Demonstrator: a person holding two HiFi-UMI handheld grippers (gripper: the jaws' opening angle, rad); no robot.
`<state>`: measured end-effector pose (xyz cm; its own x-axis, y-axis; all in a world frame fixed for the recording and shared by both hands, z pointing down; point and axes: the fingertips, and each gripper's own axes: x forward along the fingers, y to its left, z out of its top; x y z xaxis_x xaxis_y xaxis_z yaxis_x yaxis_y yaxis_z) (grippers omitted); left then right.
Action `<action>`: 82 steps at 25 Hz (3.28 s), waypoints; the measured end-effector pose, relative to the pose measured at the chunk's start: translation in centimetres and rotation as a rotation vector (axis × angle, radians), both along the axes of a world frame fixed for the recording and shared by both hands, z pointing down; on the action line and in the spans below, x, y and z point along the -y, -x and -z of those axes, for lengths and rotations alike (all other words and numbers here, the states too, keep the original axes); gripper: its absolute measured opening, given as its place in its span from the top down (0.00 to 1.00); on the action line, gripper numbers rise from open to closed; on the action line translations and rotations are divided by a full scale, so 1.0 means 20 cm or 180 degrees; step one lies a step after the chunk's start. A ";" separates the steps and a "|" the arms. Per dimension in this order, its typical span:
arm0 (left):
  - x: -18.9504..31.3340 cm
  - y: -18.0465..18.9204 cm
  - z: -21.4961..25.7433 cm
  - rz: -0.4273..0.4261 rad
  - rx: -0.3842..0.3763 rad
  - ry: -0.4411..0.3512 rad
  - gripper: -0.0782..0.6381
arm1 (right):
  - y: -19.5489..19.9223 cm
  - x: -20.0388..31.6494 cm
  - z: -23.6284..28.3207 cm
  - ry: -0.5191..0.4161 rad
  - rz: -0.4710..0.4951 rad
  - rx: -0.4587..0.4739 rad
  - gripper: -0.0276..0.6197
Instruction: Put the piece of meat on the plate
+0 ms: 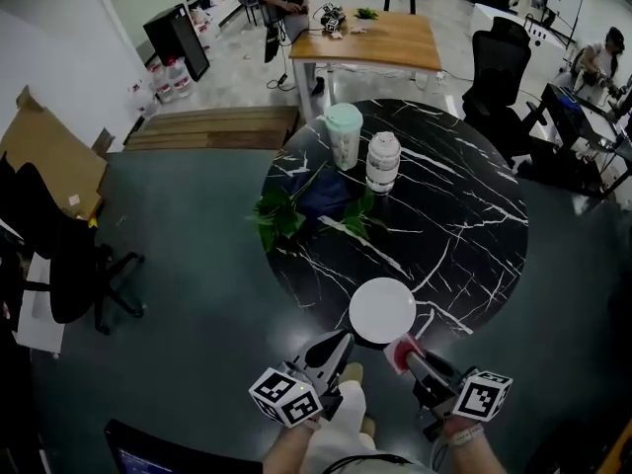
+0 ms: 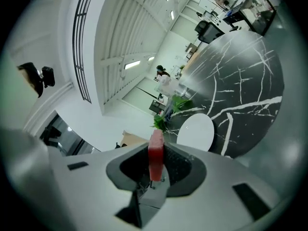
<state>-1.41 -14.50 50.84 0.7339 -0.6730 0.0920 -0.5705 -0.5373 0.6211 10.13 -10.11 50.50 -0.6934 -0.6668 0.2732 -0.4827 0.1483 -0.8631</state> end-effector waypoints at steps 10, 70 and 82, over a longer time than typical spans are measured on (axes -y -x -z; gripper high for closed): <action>0.31 0.01 -0.22 -0.0027 0.0068 0.0064 0.88 | 0.11 0.37 -0.31 0.0379 0.0090 -0.0116 0.82; -0.37 -0.09 0.53 0.0177 0.0155 -0.0666 0.88 | 0.19 -0.25 0.50 -0.1681 0.0595 -0.1444 0.94; -0.45 -0.10 0.64 0.0221 0.0159 -0.0812 0.88 | 0.13 -0.35 0.63 -0.1819 0.0453 -0.1373 0.94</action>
<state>0.63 -5.41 38.14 0.6839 -0.7277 -0.0522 -0.6381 -0.6314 0.4407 7.54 -3.17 37.98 -0.6931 -0.6985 0.1779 -0.7049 0.6054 -0.3696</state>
